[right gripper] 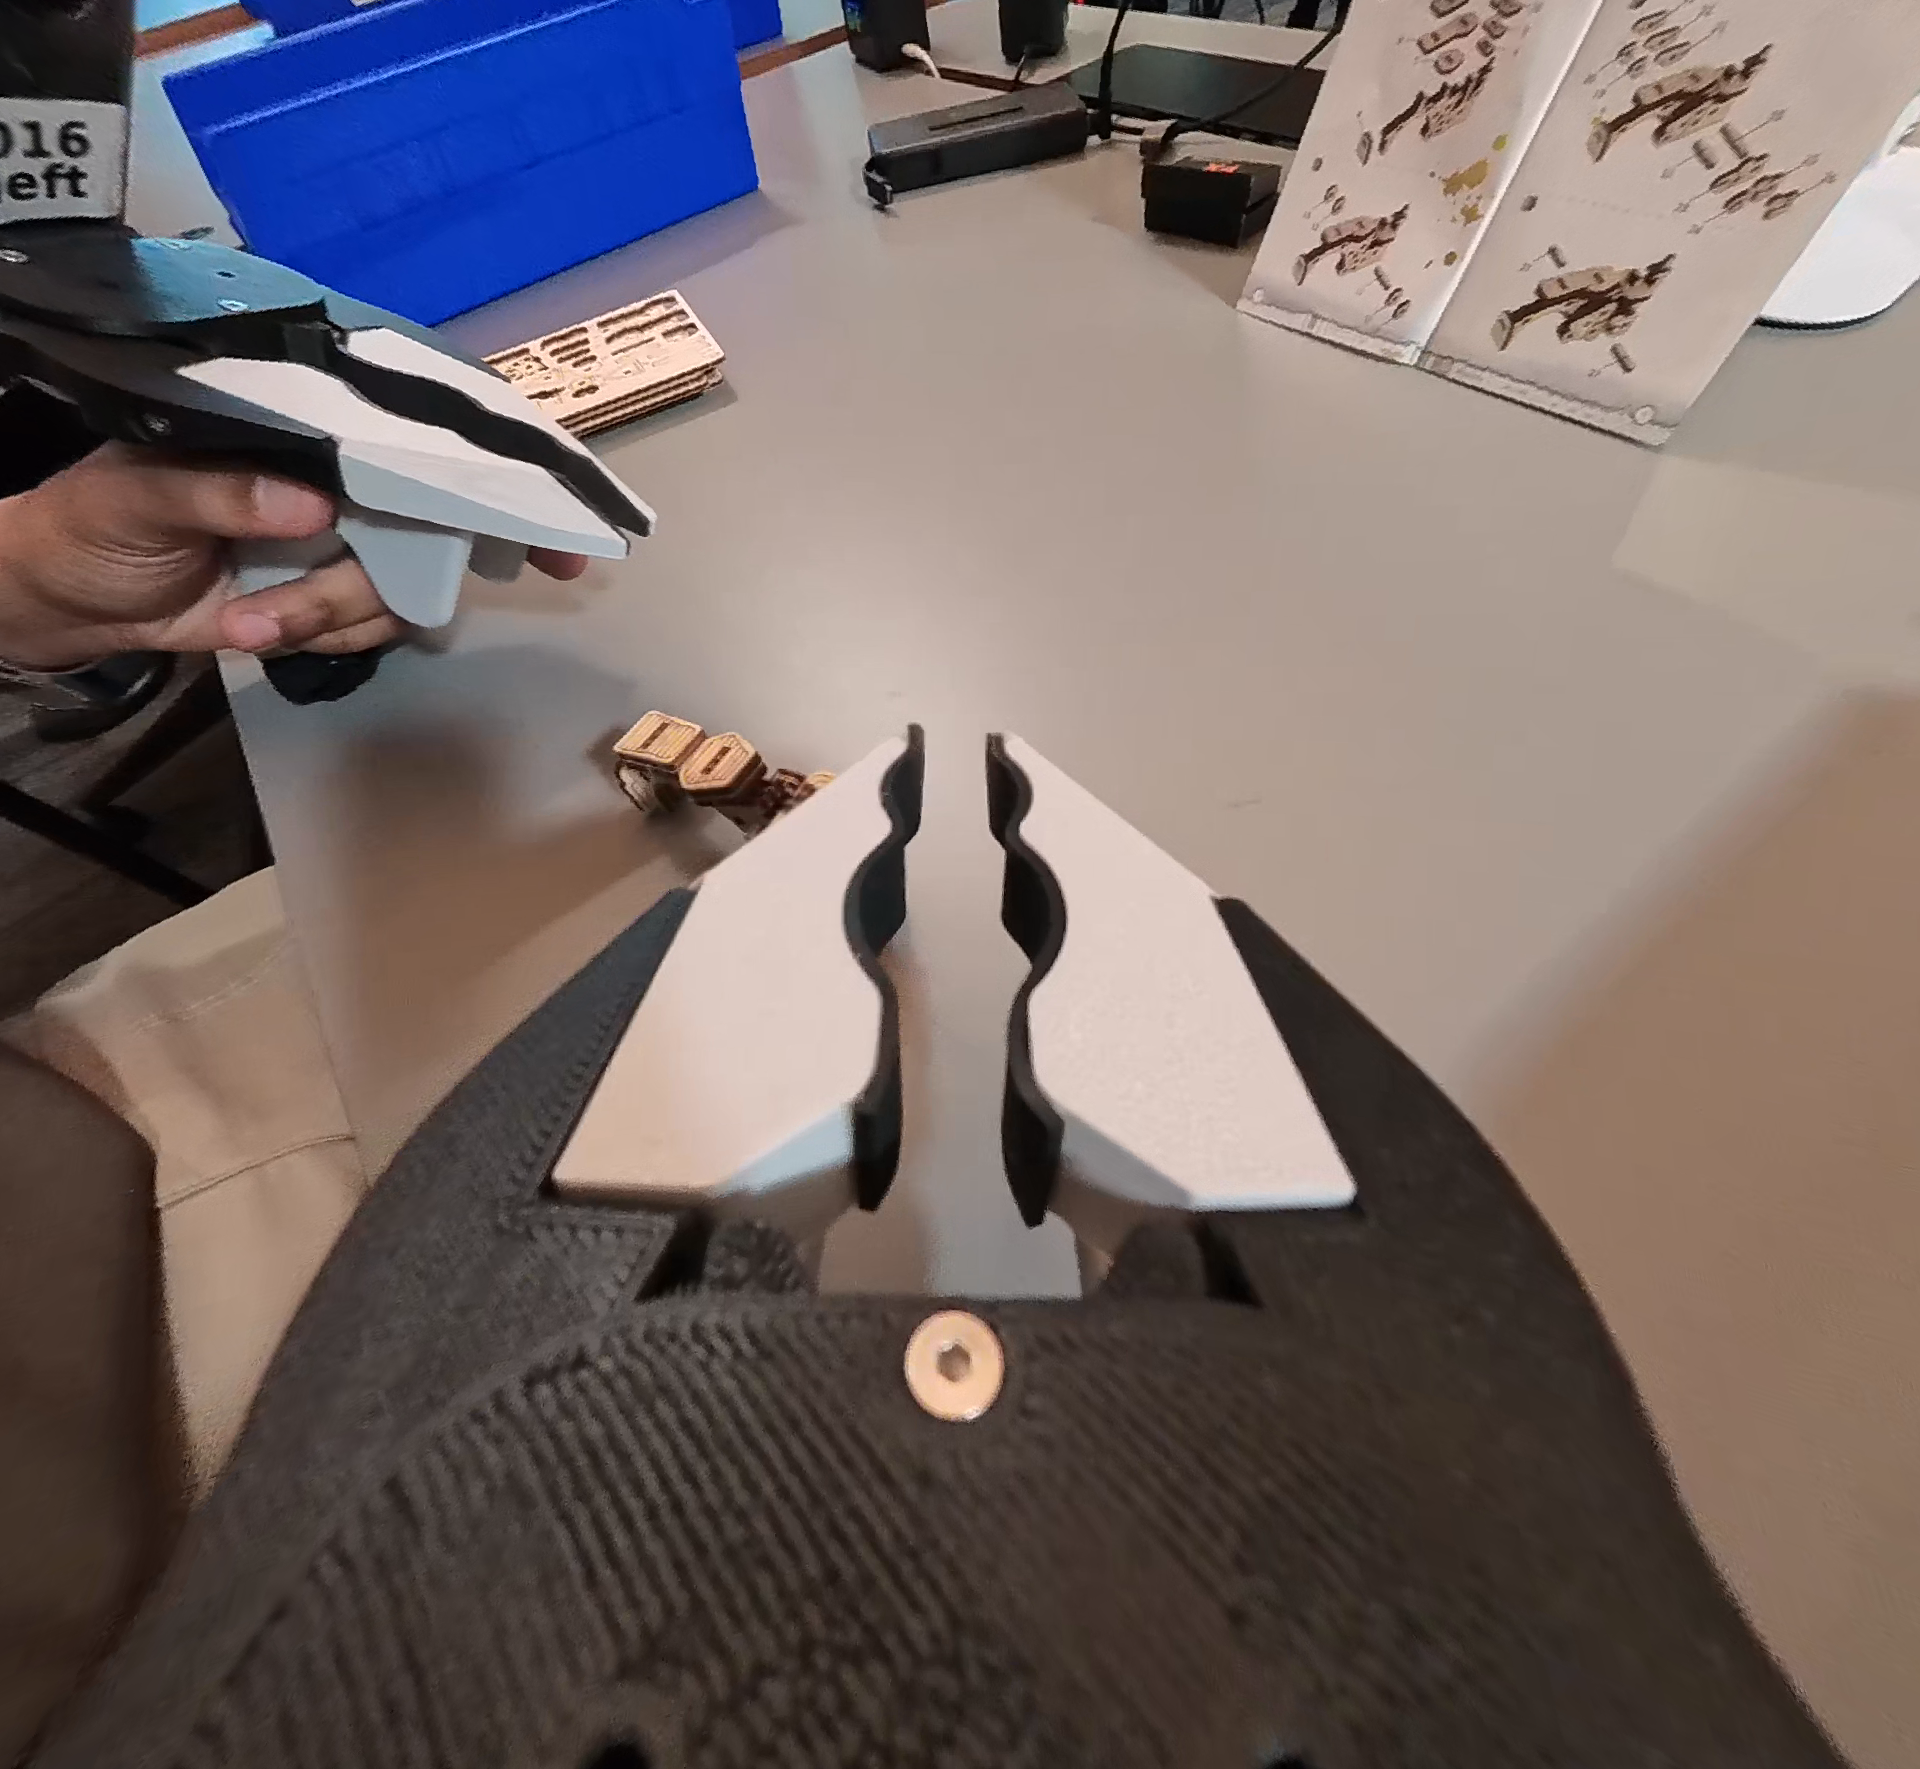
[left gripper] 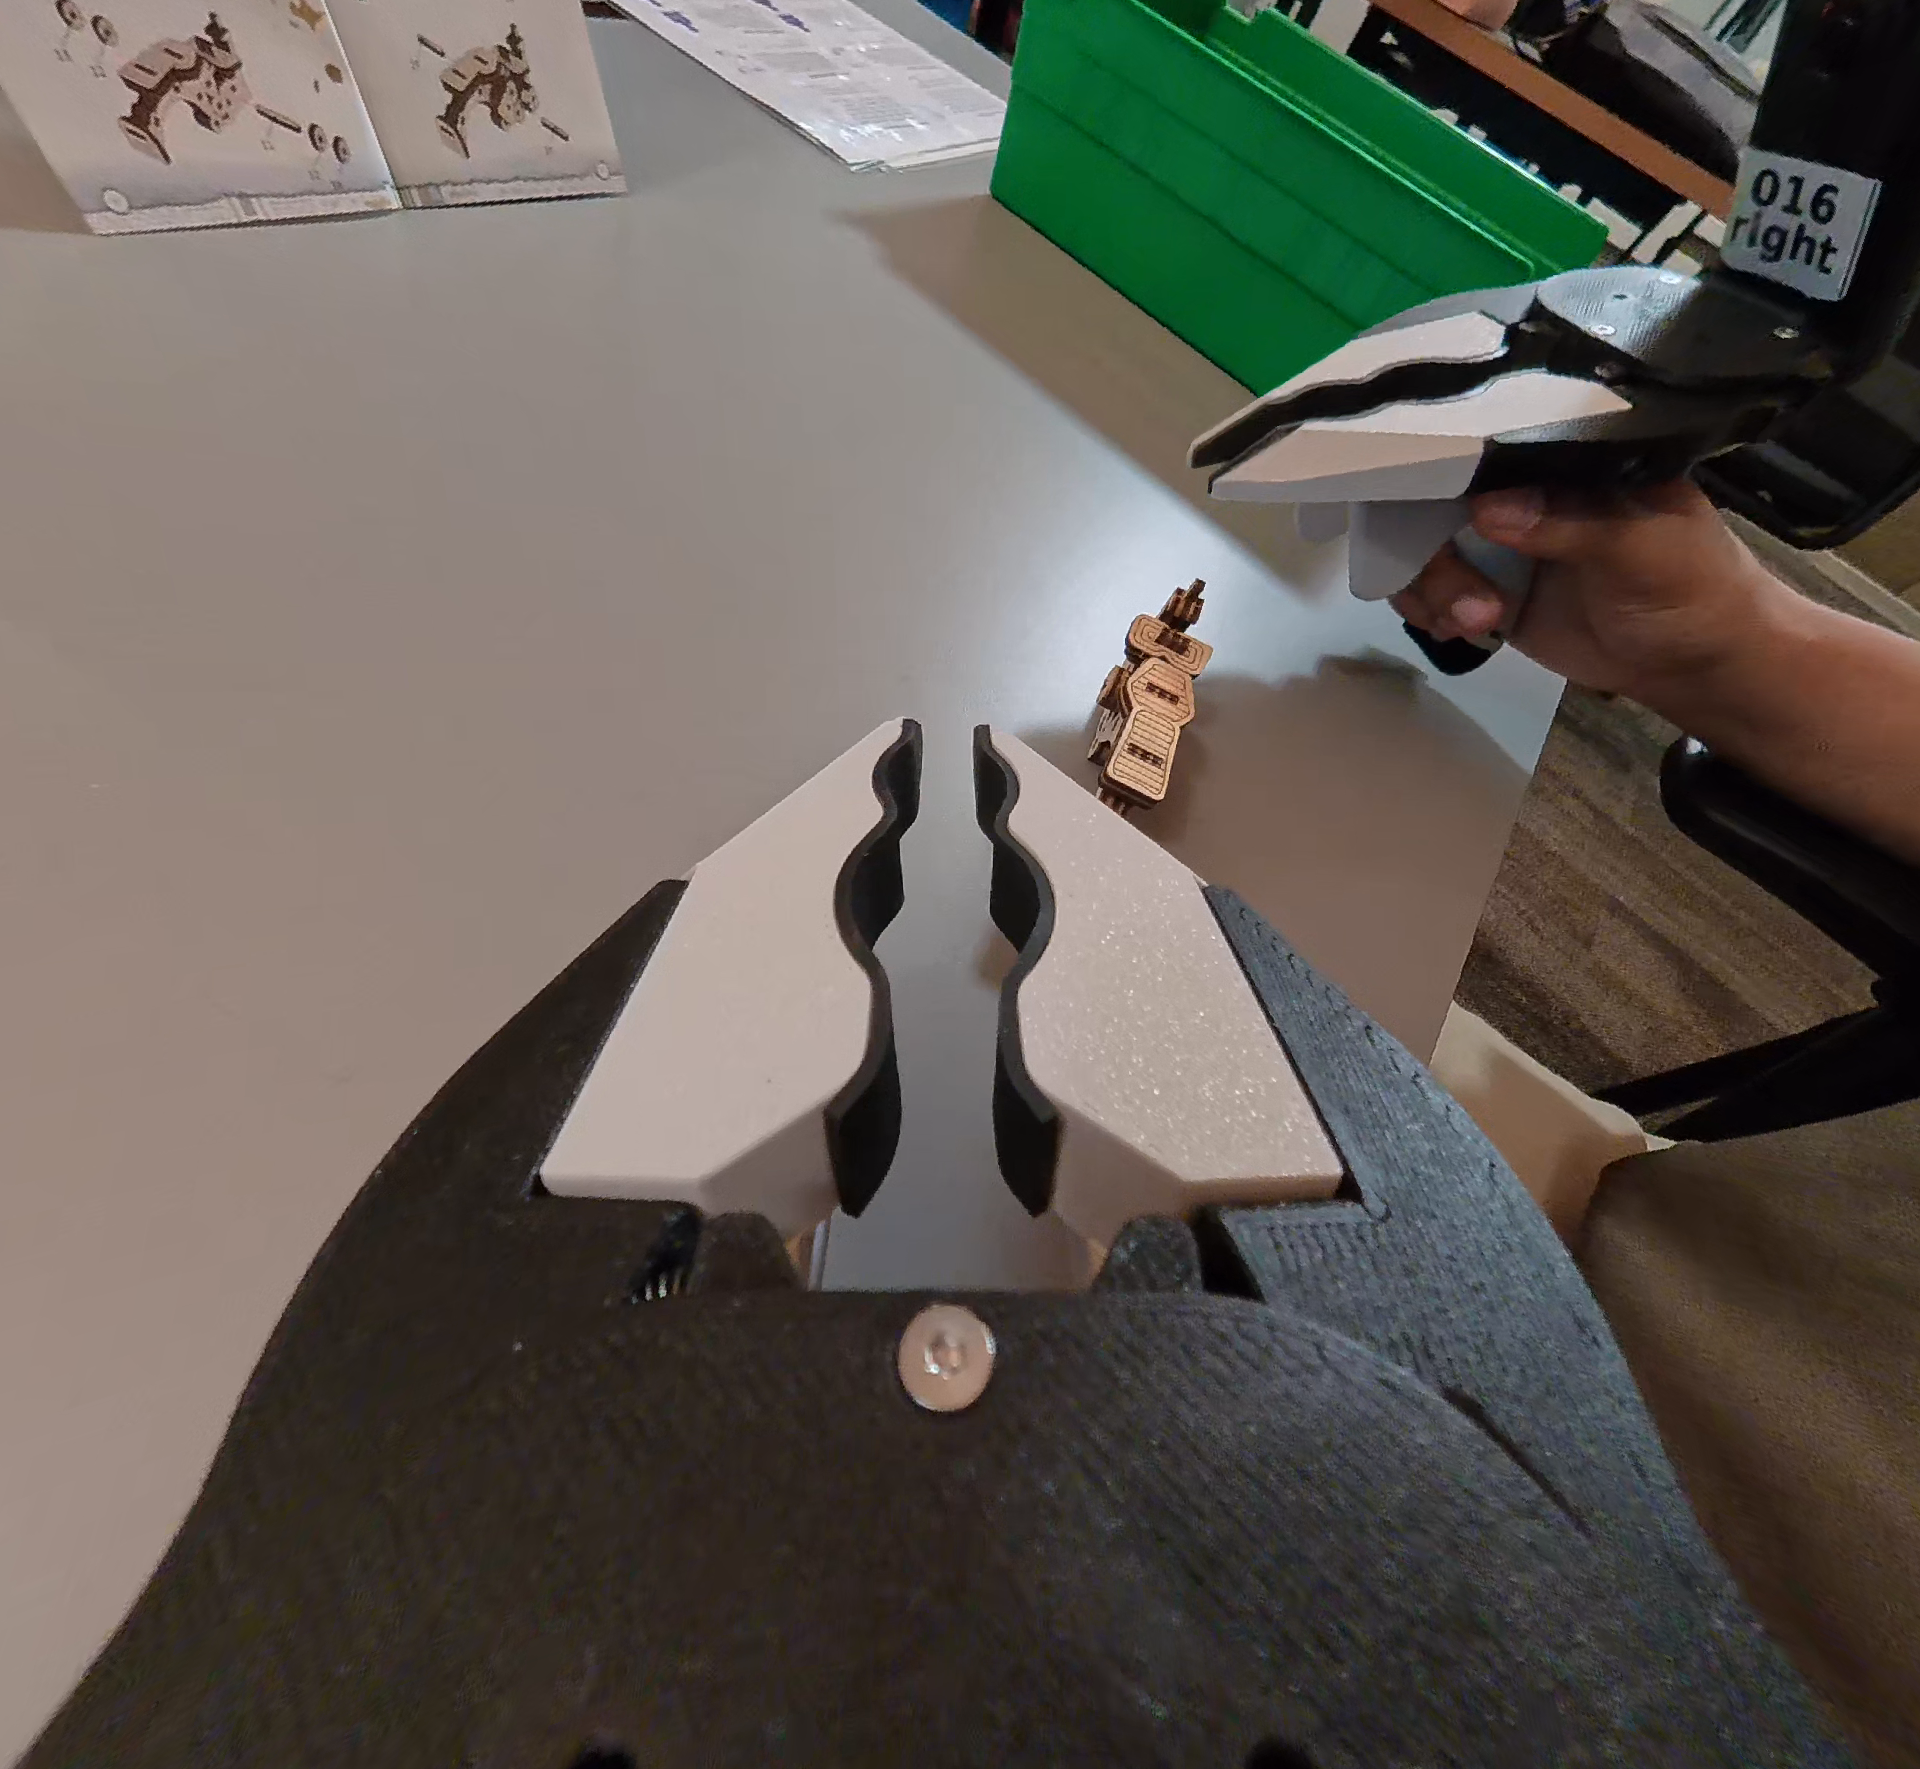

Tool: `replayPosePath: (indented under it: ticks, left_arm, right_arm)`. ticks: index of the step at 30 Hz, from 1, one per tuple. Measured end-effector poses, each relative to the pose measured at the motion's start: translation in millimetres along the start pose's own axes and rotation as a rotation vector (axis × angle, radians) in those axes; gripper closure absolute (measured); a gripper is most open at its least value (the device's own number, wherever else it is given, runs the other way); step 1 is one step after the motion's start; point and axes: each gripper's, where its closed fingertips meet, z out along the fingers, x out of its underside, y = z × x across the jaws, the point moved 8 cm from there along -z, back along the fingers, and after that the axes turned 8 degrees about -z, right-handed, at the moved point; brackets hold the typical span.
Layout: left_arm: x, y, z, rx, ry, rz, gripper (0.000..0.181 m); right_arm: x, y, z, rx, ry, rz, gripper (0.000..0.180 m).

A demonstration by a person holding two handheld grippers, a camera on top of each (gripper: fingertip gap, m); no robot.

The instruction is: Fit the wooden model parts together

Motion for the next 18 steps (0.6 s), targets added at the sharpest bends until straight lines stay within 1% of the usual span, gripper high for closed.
replayPosePath:
  ticks: [8,13,18]
  left_arm:
    - [0.3,2.1,-0.1,0.001,0.004,-0.023,0.171]
    - [1.1,6.7,0.6,-0.004,0.02,-0.071,0.17]
    - [2.7,10.4,2.5,0.017,0.051,-0.118,0.165]
  right_arm:
    - [0.0,-9.0,-7.0,0.02,-0.03,0.04,0.169]
    - [0.1,-11.4,-8.3,0.002,-0.05,0.056,0.167]
    - [-10.2,-6.6,-13.2,-0.048,-0.159,-0.005,0.164]
